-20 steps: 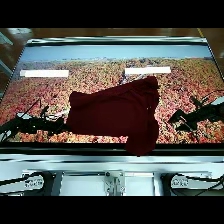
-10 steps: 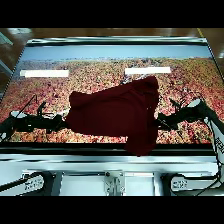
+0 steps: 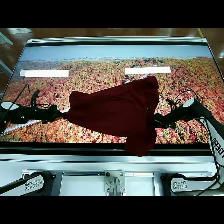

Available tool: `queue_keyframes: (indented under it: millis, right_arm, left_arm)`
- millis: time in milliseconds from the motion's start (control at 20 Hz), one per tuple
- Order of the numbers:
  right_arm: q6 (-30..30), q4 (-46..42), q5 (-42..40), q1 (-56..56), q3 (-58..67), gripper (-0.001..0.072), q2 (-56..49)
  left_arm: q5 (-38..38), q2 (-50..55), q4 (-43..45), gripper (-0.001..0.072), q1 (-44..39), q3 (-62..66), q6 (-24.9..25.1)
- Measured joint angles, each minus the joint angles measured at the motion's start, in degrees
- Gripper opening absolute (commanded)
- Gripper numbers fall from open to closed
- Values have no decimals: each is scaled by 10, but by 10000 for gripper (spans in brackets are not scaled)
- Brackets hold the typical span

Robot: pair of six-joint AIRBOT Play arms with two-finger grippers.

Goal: Fold the shirts.

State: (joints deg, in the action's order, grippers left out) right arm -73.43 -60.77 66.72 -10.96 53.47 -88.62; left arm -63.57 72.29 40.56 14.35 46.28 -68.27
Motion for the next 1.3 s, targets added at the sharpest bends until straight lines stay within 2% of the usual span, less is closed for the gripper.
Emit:
queue_keyframes:
  millis: [150, 300, 450, 650, 900, 1050, 1300]
  right_arm:
    - [41, 16, 35, 0, 52, 67, 59]
    - [61, 21, 41, -1, 174, 68, 156]
    - [63, 16, -15, -1, 330, 67, 261]
    - [20, -27, -118, -1, 480, 67, 381]
    - [-21, -101, -126, -1, 534, 67, 483]
    - [-45, -155, -86, -1, 542, 68, 519]
    - [-59, -190, -10, -1, 546, 67, 537]
  left_arm:
    - [-3, -42, 1, 37, 0, 73, -3]
    - [0, -108, 1, 38, -1, 210, -3]
    - [37, -177, 1, 38, -1, 384, -19]
    - [75, -252, 39, 38, -1, 550, -67]
    - [63, -331, 128, 38, -1, 612, -130]
    - [6, -356, 192, 38, -1, 621, -158]
    - [-87, -367, 231, 38, -1, 613, -175]
